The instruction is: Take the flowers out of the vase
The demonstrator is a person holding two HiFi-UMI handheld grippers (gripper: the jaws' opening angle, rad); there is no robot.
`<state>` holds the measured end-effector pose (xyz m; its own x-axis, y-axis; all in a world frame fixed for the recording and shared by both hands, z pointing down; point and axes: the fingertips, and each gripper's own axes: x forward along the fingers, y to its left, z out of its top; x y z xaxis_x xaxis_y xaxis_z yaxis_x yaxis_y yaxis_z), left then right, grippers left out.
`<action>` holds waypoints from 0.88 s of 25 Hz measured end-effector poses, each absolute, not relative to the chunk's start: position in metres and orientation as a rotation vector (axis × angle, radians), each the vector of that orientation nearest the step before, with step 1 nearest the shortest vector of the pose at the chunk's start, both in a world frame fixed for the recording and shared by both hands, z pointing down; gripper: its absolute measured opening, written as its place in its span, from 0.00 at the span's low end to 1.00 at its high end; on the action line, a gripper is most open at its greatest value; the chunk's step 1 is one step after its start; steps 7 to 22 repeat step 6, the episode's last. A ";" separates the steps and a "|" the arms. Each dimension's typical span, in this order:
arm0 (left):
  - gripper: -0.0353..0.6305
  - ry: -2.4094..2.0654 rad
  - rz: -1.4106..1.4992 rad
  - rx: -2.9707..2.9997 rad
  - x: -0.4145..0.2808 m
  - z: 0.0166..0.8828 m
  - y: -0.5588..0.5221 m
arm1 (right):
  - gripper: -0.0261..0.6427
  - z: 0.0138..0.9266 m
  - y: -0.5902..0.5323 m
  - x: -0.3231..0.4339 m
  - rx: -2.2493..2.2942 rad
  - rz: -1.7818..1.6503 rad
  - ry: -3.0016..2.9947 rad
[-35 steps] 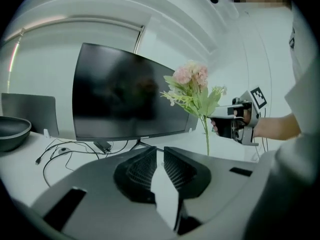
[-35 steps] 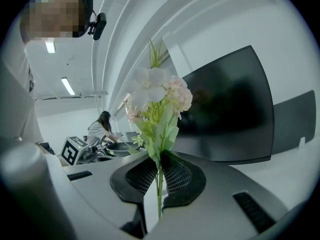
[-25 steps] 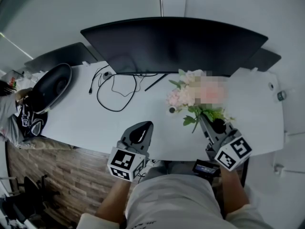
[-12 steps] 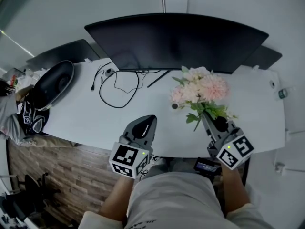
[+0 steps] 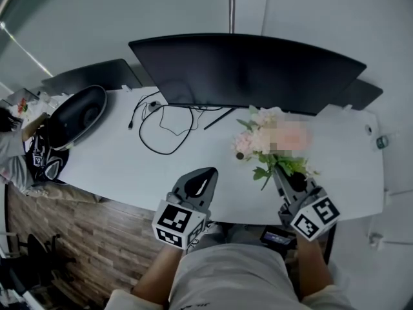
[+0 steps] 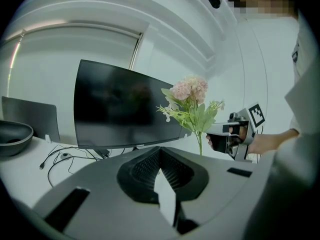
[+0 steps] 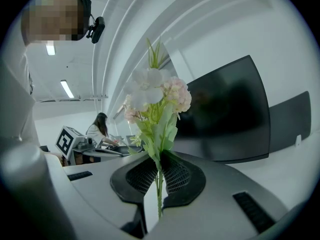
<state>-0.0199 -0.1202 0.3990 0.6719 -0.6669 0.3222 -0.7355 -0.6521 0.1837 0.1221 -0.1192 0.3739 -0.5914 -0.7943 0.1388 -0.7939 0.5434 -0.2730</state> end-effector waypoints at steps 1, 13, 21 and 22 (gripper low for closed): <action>0.06 -1.118 0.326 2.589 -0.020 0.399 -0.120 | 0.11 0.374 -0.120 0.122 -1.418 -0.487 2.757; 0.06 -1.118 0.321 2.585 -0.022 0.399 -0.120 | 0.11 0.374 -0.118 0.121 -1.418 -0.491 2.753; 0.06 -1.118 0.321 2.585 -0.022 0.399 -0.120 | 0.11 0.374 -0.118 0.121 -1.418 -0.491 2.753; 0.06 -1.118 0.321 2.585 -0.022 0.399 -0.120 | 0.11 0.374 -0.118 0.121 -1.418 -0.491 2.753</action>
